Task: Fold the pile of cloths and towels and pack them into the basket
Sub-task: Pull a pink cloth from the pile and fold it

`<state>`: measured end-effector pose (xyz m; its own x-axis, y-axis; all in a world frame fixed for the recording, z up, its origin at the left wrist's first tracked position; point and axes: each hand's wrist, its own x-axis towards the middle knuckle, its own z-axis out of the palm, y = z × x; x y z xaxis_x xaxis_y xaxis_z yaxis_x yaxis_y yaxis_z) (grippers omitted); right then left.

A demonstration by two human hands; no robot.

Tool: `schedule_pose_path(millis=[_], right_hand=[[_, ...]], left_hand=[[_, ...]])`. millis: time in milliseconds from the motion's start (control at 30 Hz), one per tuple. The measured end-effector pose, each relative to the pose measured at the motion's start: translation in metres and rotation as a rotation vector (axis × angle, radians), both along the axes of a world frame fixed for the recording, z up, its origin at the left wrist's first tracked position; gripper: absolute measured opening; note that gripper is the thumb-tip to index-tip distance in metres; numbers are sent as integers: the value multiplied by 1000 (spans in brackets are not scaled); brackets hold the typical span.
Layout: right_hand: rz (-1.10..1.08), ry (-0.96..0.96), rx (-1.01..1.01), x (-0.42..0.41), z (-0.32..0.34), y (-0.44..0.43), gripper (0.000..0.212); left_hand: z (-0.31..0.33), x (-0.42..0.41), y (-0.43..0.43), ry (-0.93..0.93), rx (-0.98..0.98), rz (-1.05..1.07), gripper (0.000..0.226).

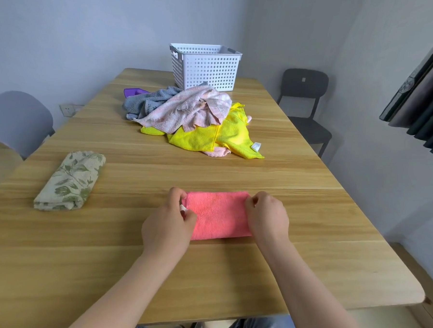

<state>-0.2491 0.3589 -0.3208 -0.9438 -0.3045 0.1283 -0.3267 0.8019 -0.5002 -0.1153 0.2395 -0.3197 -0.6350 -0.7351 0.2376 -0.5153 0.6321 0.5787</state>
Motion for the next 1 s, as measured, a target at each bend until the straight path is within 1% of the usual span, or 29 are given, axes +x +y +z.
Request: schedule_pose_path(millis=[100,167,233,267,300,333,367,467,500,567,667,733,800,900,1000], right_hand=[[-11,11,32,0,1,3,33],[-9,-8,27,1,2,9,34],[22,-24,-32,3,4,18,33],[42,-25,-69,5,5,24,32],[56,-25,-107,8,7,29,32],[62,-25,-140,11,9,35,31],[62,-26,-166,14,11,40,31],[45,-48,-240,21,13,54,31],[40,-56,-259,22,13,58,31],[36,-67,-276,23,11,64,29],[37,-78,-272,22,9,66,27],[51,-91,-272,22,9,62,27],[85,-107,-284,24,9,55,25],[137,-126,-277,26,10,44,20],[158,-145,-279,29,9,28,18]], left_hand=[[5,0,-2,-74,-52,-9,32],[6,0,-5,-30,-165,-47,44],[9,-7,-9,29,-345,-175,52],[12,-14,-11,61,-423,-250,50],[16,-23,-12,63,-447,-326,47],[21,-33,-11,35,-418,-391,43],[25,-43,-11,-31,-351,-447,42],[32,-68,-12,-362,-179,-523,52],[31,-71,-12,-419,-129,-529,56],[25,-69,-15,-442,-96,-507,57],[19,-57,-19,-411,-49,-414,42],[18,-44,-29,-376,24,-286,33],[17,-25,-45,-339,67,-143,31],[15,8,-75,-292,77,34,33],[16,35,-111,-311,61,194,34]])
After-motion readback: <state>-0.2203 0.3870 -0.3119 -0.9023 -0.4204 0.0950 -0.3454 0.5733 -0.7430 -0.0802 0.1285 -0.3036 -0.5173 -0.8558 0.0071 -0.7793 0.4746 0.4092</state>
